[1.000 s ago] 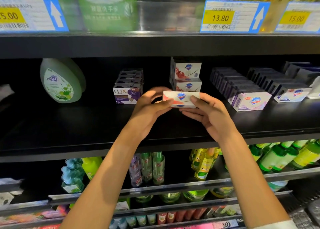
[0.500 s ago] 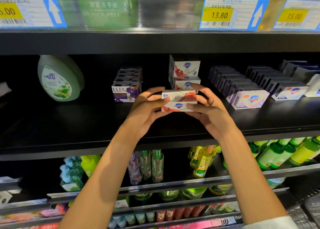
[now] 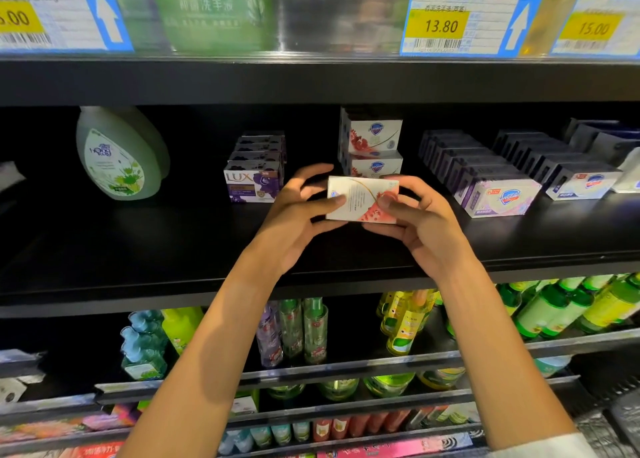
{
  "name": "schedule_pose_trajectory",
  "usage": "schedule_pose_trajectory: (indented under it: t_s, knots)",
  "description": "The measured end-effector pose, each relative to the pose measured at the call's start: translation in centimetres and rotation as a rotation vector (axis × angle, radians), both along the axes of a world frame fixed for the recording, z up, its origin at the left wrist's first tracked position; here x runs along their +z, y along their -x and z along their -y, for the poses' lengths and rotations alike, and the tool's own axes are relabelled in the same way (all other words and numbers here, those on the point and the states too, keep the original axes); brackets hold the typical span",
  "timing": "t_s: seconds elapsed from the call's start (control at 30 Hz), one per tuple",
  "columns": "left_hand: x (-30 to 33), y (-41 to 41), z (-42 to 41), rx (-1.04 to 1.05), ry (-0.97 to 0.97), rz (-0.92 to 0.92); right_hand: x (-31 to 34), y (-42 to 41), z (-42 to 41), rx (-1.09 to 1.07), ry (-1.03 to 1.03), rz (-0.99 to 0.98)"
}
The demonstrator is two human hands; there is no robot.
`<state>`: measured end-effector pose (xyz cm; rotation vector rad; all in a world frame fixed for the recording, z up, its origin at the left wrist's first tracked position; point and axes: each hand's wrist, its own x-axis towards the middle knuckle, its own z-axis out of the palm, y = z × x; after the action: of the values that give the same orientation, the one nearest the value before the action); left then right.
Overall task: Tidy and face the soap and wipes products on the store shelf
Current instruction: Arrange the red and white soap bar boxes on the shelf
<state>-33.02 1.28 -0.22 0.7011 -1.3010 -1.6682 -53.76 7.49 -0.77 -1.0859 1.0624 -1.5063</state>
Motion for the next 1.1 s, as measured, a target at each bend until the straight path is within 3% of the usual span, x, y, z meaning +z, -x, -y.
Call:
schedule_pose_trajectory:
  t_s: [0.13,0.7,1.1]
  knots:
    - [-0.04,0.07,-0.1,-0.002,-0.062,0.055,-0.17,0.1,0.06,-0.015,0.017,-0.041]
    - [0.14,-0.19,-0.5,0.04,0.1,0.041,0.28,-0.62,-0.02,-0.031,0.011,-0.02]
    - [0.1,0.26,-0.46,0.023,-0.079,0.045,-0.5,0.13,0.19,-0.002,0.06,-0.008]
